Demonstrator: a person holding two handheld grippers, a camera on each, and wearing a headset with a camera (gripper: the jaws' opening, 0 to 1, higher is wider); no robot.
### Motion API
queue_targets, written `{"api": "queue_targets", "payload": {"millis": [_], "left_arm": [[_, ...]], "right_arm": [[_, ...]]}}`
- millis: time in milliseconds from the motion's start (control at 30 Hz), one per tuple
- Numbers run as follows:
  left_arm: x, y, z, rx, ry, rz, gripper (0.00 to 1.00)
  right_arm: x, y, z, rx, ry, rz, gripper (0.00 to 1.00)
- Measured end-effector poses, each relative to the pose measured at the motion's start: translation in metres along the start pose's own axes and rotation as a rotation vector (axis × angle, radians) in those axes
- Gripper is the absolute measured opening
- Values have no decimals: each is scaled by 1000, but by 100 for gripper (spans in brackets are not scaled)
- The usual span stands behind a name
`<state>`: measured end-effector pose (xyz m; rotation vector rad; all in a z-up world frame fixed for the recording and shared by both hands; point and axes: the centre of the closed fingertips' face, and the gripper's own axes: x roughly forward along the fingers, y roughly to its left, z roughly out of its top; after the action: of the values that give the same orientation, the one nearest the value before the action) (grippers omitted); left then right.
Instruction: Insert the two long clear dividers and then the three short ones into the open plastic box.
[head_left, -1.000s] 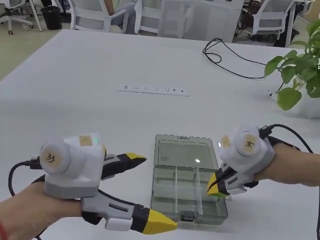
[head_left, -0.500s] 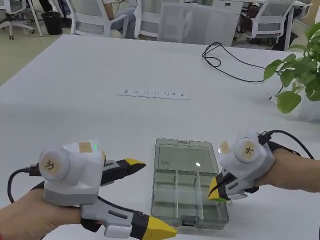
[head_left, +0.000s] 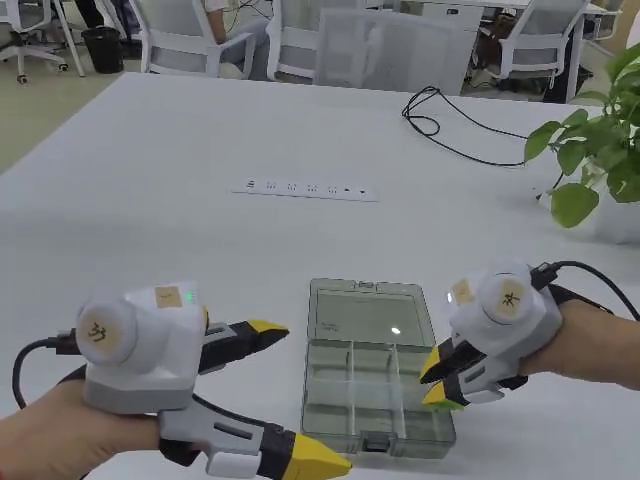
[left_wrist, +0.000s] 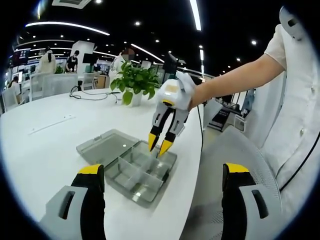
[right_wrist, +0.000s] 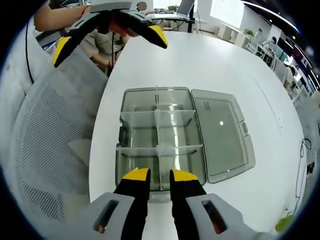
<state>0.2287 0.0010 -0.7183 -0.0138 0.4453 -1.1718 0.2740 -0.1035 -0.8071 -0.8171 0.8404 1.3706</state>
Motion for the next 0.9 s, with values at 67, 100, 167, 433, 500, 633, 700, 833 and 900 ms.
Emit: {"api": "queue_targets", "payload": {"millis": [67, 100, 167, 433, 500, 633, 700, 833, 900], "left_arm": [[-1, 0, 0, 2, 0, 0, 100], [-2, 0, -1, 1, 1, 1, 100], [-3, 0, -1, 3, 1, 4, 100], [-7, 2, -5, 10, 13, 8, 100], [-8, 3, -6, 13, 16, 7, 100], [-10, 4, -8, 15, 24, 10, 100], [-12, 4, -10, 19, 29, 11, 100], [-15, 9, -14, 25, 41, 23, 100], [-17, 12, -15, 27, 44, 28, 100]], "right_arm": [[-5, 0, 2, 18, -24, -11, 21], [-9, -1, 4, 25, -39, -17, 22], [-16, -3, 7, 45, -72, -36, 24], [-50, -7, 14, 123, -196, -104, 35], [-57, -7, 13, 132, -218, -117, 38], [-71, -5, 8, 169, -255, -143, 46], [-77, -3, 3, 177, -268, -157, 48], [-86, 2, -7, 218, -285, -185, 52], [-90, 4, -13, 238, -286, -202, 53]]}}
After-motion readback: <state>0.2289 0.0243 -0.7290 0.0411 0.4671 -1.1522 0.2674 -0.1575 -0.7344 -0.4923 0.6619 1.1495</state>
